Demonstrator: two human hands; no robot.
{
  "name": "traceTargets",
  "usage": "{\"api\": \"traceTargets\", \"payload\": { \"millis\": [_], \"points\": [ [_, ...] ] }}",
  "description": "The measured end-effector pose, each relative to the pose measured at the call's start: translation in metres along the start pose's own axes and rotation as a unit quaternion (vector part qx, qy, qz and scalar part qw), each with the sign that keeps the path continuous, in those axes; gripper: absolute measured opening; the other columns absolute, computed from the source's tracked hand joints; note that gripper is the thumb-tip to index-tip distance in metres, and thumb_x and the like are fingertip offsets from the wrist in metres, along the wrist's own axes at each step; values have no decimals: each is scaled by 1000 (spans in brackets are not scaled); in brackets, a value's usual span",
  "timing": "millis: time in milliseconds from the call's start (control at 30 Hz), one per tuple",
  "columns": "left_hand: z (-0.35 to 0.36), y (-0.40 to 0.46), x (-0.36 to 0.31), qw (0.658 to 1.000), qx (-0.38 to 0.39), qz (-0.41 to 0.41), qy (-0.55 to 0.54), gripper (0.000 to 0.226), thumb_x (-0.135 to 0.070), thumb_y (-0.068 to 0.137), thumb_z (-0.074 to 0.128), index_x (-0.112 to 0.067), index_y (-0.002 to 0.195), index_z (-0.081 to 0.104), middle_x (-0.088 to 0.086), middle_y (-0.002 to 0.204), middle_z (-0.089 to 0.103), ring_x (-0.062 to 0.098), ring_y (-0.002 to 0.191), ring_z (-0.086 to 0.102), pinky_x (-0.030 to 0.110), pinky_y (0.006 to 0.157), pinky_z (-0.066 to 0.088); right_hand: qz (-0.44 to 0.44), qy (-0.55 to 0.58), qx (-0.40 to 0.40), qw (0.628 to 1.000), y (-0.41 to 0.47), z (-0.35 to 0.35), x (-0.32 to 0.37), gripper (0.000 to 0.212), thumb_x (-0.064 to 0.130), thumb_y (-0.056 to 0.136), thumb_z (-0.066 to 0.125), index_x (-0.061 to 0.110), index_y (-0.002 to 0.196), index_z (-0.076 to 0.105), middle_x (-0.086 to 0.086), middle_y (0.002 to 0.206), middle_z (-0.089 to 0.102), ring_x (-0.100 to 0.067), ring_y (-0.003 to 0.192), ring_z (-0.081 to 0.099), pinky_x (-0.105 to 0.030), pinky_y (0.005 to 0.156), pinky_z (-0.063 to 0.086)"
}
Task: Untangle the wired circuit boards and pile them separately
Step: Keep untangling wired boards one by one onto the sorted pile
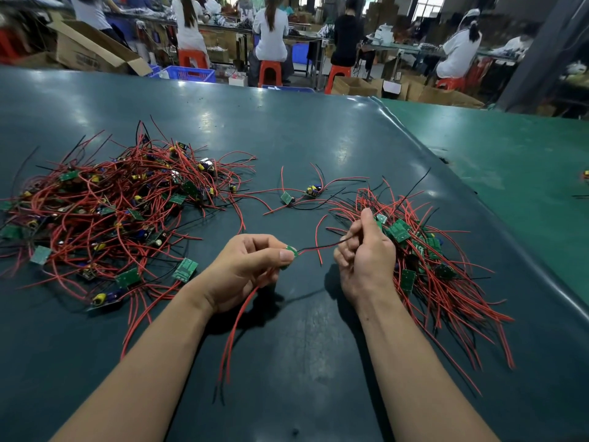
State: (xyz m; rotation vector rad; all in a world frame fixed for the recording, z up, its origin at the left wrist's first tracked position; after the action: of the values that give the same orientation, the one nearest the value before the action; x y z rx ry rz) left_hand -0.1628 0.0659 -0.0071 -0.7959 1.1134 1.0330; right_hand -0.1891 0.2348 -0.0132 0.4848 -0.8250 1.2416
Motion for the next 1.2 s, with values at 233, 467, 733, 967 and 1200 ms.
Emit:
{"api": "traceTargets", "payload": {
  "millis": [233, 467, 733, 967, 1200],
  "points": [
    [-10, 1, -2, 996, -71, 54, 11, 19, -28, 64, 78, -16, 78, 78, 1, 70, 68, 9, 56, 60, 16, 55, 44, 85, -199, 181, 959, -27, 31, -30, 35, 43, 77, 67, 13, 93, 74, 4, 66, 63, -6, 44, 48, -17, 39, 37],
    [-3, -1, 0, 998, -35, 41, 22, 21, -27, 65, 77, -11, 79, 75, 1, 63, 56, 7, 50, 42, 14, 46, 30, 11, -190, 137, 972, -24, 25, -14, 25, 22, 93, 63, 13, 74, 75, 3, 57, 56, -6, 40, 42, -15, 37, 31],
    [-6, -3, -5, 995, -62, 70, 40, 24, -30, 82, 62, -22, 99, 77, -3, 52, 46, 5, 39, 33, 11, 37, 26, 54, -276, 205, 937, -37, 33, -25, 37, 53, 75, 65, 16, 75, 62, 6, 51, 52, -7, 37, 43, -16, 34, 32],
    [2, -3, -5, 995, -17, 58, 81, 40, -36, 88, 51, -15, 117, 68, -5, 50, 34, 6, 42, 27, 14, 39, 23, 11, -363, 335, 870, -62, 57, -31, 32, 24, 97, 60, 23, 67, 72, 12, 53, 63, 3, 42, 51, -8, 43, 36],
    [-9, 0, -5, 995, -31, 58, -71, 35, -20, 89, 51, -2, 117, 63, -7, 45, 23, 7, 41, 17, 16, 41, 24, -53, -297, 196, 933, -46, 42, -9, 30, 21, 96, 62, 10, 68, 67, 5, 48, 51, -7, 37, 40, -16, 37, 30]
  ]
}}
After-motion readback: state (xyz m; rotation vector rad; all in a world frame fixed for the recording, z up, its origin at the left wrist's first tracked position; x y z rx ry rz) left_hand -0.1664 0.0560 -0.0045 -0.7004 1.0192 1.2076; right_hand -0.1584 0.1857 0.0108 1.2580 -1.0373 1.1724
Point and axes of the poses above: each hand's wrist, its own y-axis towards the middle knuckle, its own z-axis out of the palm, x = y × z, the point moved 10 cm from there along y, towards the middle knuckle
